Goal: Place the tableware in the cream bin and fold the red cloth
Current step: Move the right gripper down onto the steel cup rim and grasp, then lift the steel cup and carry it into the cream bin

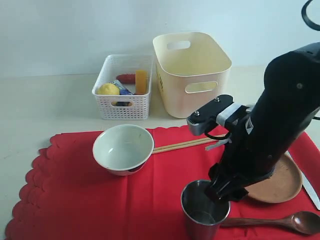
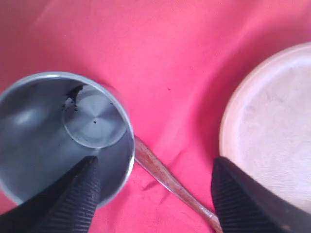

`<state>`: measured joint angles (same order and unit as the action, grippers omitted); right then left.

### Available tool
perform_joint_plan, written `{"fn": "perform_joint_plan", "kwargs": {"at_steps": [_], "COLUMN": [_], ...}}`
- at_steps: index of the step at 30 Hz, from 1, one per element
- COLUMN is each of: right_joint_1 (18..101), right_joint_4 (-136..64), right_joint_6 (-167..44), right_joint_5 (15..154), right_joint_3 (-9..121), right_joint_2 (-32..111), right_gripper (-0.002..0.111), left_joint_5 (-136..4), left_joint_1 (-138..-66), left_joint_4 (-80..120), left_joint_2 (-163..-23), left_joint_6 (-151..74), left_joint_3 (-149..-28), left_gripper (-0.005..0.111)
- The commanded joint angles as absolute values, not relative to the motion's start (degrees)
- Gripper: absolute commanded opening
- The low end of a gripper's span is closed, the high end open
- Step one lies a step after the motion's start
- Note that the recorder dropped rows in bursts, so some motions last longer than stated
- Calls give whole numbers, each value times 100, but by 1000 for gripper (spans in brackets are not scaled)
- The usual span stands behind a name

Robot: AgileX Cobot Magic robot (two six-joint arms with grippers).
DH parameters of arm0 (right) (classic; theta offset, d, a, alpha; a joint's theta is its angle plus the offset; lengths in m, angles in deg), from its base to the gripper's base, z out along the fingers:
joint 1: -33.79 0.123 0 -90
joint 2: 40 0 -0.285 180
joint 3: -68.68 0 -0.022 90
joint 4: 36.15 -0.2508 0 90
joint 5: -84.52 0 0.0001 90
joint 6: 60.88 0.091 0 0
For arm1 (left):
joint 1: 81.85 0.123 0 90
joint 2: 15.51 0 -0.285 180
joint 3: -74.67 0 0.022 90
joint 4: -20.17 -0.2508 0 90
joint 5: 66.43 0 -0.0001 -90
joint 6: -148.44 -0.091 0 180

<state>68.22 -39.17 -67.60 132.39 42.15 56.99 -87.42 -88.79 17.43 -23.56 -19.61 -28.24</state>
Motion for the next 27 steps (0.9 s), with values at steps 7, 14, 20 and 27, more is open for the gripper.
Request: {"fn": "perform_joint_plan", "kwargs": {"at_steps": [7,14,20,27], "right_joint_1": [6848,6848,6848,6848], "right_joint_4": [-4498,-4533,-4533,-4484], "right_joint_6": [-6569,-6516,-6122,-6054], "right_joint_5": [12739,12708,12750,13065], "right_joint_3": [4269,4269,4269,4269], "right_joint_2": [6212,6384,6058,5054], "right_gripper": [51,7,0,0], "left_joint_5": [-8705,-8705,-8705,-8705], "left_joint_1": [-8860,-8860,-8860,-8860], "left_joint_4": [1780,1780,1780,1780], "left_joint_2": [-2330,-2330,-2330,-2330], "left_joint_6": [-1929,-1929,-1929,-1929], "left_joint_3": [-2811,-2811,-2811,-2811], "left_gripper": [62,62,62,62]}}
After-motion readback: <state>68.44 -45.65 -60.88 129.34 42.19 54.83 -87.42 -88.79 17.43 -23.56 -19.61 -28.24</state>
